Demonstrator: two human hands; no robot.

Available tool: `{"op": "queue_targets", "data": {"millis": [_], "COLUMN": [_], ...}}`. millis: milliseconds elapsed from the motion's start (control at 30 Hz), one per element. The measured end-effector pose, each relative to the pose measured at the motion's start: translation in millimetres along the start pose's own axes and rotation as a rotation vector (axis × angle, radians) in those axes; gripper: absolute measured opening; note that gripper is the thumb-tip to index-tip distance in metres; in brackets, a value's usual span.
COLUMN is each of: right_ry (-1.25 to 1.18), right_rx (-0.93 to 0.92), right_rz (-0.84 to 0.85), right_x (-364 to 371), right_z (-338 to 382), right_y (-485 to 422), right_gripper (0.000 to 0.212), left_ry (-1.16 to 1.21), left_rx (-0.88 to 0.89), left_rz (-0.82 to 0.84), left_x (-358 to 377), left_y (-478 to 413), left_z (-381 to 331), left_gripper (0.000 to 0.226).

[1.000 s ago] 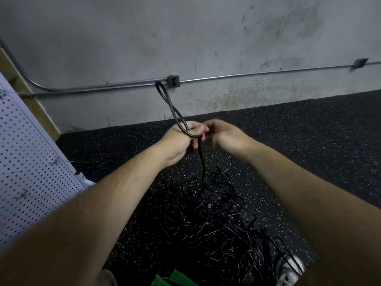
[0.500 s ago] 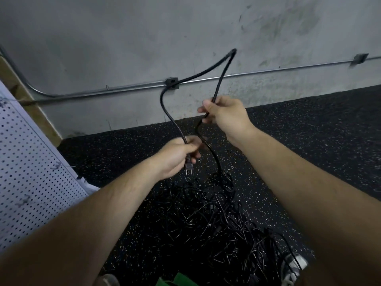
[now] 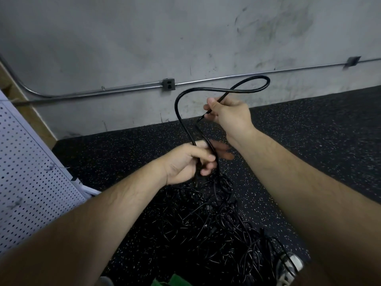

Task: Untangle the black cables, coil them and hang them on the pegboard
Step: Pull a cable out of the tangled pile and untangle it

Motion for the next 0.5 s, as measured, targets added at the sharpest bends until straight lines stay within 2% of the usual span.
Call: {"op": "queue_targets", "data": {"millis": [67, 100, 167, 233, 300, 333, 400, 467, 500], "right_ry": [0.085, 0.198, 0.392, 0.474, 0.611, 0.663, 0.723, 0.637, 0.637], "right_rx": [0.097, 0.177, 0.327, 0.464, 0.534, 0.539, 0.54, 0.596, 0.621], "right_rz": [0.021, 0.091, 0.376, 0.755, 1.012, 1.043, 0.987, 0.959, 0.968], "right_x": [-8.9, -12.8, -12.8, -2.0, 8.2, 9.3, 2.4, -10.3, -16.0], "right_z": [-7.6, -13.3, -27.4, -46.6, -61.8, -67.3, -69.2, -70.2, -69.7], "right_y": [0.2, 0.5, 7.5, 24.5, 41.6, 43.4, 40.5, 35.1, 35.2], "right_gripper": [0.015, 0.018, 0.018, 0.034, 0.029, 0.026, 0.036, 0.048, 0.045], "left_ry": [-0.044, -0.051, -0.008, 0.077, 0.095, 0.085, 0.112, 0.181, 0.212], "left_rx": [0.035, 0.068, 0.149, 0.221, 0.252, 0.259, 0.297, 0.352, 0.372], "left_rz": [-0.169, -0.256, -0.383, -0.468, -0.497, -0.505, -0.535, -0.593, -0.623], "left_x": [-6.0, -12.0, -26.9, -42.0, -52.3, -56.3, -65.5, -78.5, -85.5], "left_y": [-1.3, -1.4, 2.1, 9.7, 15.3, 17.0, 20.9, 27.2, 30.9], "left_z": [-3.5, -6.3, -15.1, -25.3, -33.4, -35.5, -38.1, -42.5, -44.6], "left_gripper": [0.016, 0.016, 0.02, 0.023, 0.024, 0.024, 0.024, 0.025, 0.026]}}
Point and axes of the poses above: each hand's wrist, its own y-axis away from the middle knuckle, its own x-axis out of the palm, z = x × y, the point moved 4 cm from there along -y, towards the middle knuckle, and after that the axes turned 13 degrees about z, right-handed, at the moved point
